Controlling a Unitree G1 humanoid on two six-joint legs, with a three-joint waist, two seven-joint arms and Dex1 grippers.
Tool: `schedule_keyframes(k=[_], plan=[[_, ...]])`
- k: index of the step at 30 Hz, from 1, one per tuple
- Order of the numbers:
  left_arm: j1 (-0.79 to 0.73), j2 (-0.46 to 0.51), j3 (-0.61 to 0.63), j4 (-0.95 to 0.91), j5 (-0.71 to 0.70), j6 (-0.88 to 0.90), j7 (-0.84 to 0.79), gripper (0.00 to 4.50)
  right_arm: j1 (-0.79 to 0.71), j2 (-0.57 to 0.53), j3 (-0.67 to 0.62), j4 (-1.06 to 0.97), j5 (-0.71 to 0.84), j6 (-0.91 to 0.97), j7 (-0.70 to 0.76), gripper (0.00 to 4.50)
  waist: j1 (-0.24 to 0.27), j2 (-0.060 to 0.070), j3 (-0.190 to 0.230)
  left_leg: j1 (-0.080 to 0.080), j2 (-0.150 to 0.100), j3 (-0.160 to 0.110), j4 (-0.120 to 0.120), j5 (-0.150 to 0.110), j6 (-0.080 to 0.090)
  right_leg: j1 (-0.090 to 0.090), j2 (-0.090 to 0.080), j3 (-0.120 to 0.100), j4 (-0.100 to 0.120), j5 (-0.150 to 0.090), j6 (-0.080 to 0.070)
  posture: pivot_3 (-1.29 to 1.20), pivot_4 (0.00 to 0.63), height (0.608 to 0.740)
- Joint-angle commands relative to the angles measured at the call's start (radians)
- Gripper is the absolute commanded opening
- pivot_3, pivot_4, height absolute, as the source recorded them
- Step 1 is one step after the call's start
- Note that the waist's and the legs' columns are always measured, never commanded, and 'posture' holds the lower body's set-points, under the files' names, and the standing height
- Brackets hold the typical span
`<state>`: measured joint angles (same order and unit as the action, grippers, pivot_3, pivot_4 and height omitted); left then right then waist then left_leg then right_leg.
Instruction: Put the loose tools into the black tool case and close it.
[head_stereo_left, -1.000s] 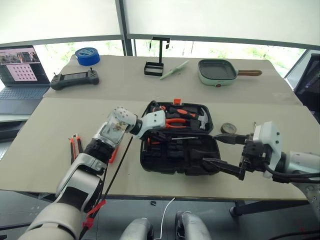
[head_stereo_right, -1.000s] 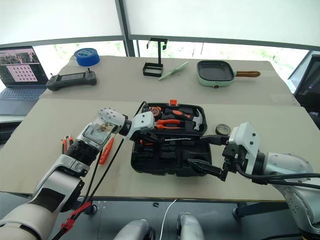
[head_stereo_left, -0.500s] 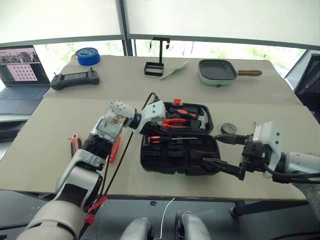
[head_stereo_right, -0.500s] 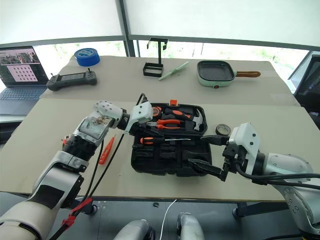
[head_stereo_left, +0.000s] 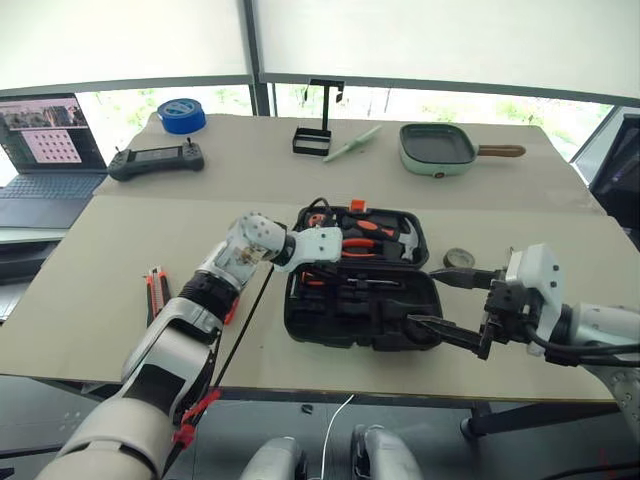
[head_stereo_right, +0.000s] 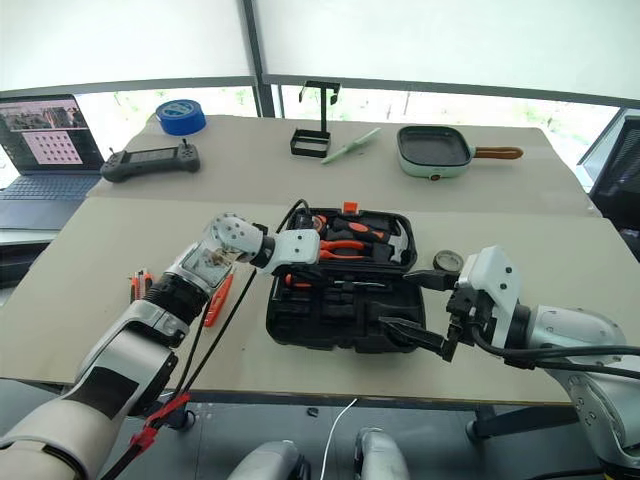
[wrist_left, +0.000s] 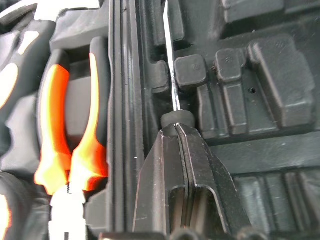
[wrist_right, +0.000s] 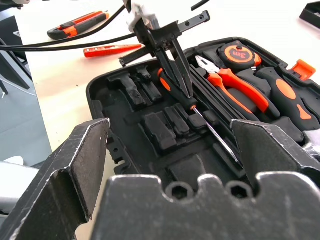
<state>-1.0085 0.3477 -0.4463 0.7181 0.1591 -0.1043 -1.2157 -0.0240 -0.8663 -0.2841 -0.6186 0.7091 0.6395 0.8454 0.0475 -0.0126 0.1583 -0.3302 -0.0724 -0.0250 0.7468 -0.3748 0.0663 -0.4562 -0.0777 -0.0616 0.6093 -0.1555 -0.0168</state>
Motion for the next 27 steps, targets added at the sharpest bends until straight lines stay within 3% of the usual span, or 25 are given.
schedule_keyframes(k=[1,4,7,11,16,20,27], plan=[[-0.002,-0.005,0.012,0.056,0.015,0.013,0.017,0.04,-0.008,0.009,-0.017,-0.009,-0.003,-0.026,-0.011,4.5,0.0,0.0,-0.001,0.0,0.0,0.0,0.0,0.0,0.0,0.0,0.0,0.0,0.0,0.0,0.0,0.0,0.15,0.74],[-0.016,-0.002,0.135,-0.035,-0.144,0.147,-0.062,0.04,0.013,0.018,-0.042,0.003,-0.021,-0.017,-0.042,4.5,-0.005,0.0,-0.001,-0.001,0.0,0.0,0.0,0.0,0.0,-0.001,0.001,0.0,0.001,0.0,0.0,0.0,0.15,0.74],[0.024,0.059,0.271,-0.246,-0.362,0.383,-0.178,0.78,0.066,0.039,-0.121,0.011,-0.029,0.001,-0.094,4.5,-0.011,0.0,-0.001,-0.006,0.0,0.0,0.0,0.0,0.0,-0.007,0.002,-0.001,0.003,0.0,0.0,0.0,0.15,0.74],[0.089,0.161,0.391,-0.525,-0.57,0.679,-0.198,2.38,0.134,0.058,-0.238,0.027,-0.019,0.034,-0.158,4.5,-0.028,0.001,-0.001,-0.006,0.0,0.0,0.0,0.0,-0.001,-0.01,0.002,-0.002,0.004,0.0,0.0,0.0,0.15,0.74],[0.163,0.264,0.489,-0.77,-0.731,0.873,-0.142,4.33,0.197,0.083,-0.374,0.091,-0.009,0.095,-0.233,4.5,-0.03,0.001,-0.001,-0.002,-0.001,0.0,-0.001,0.0,-0.002,-0.004,0.002,-0.003,0.0,0.0,0.0,0.0,0.15,0.74],[0.203,0.314,0.497,-0.864,-0.817,0.943,-0.145,4.47,0.156,0.097,-0.372,0.233,-0.062,0.114,-0.318,4.5,-0.032,0.002,-0.001,0.005,-0.001,0.0,-0.003,0.001,-0.005,0.0,0.001,0.001,0.0,0.0,0.0,0.0,0.15,0.74],[0.27,0.328,0.455,-0.953,-0.824,0.916,-0.095,4.47,0.025,0.113,-0.193,0.525,-0.214,0.022,-0.323,4.5,-0.041,0.002,-0.001,0.013,-0.001,0.008,-0.016,0.004,-0.01,-0.001,0.003,0.013,0.002,-0.002,-0.003,0.0,0.15,0.74]])
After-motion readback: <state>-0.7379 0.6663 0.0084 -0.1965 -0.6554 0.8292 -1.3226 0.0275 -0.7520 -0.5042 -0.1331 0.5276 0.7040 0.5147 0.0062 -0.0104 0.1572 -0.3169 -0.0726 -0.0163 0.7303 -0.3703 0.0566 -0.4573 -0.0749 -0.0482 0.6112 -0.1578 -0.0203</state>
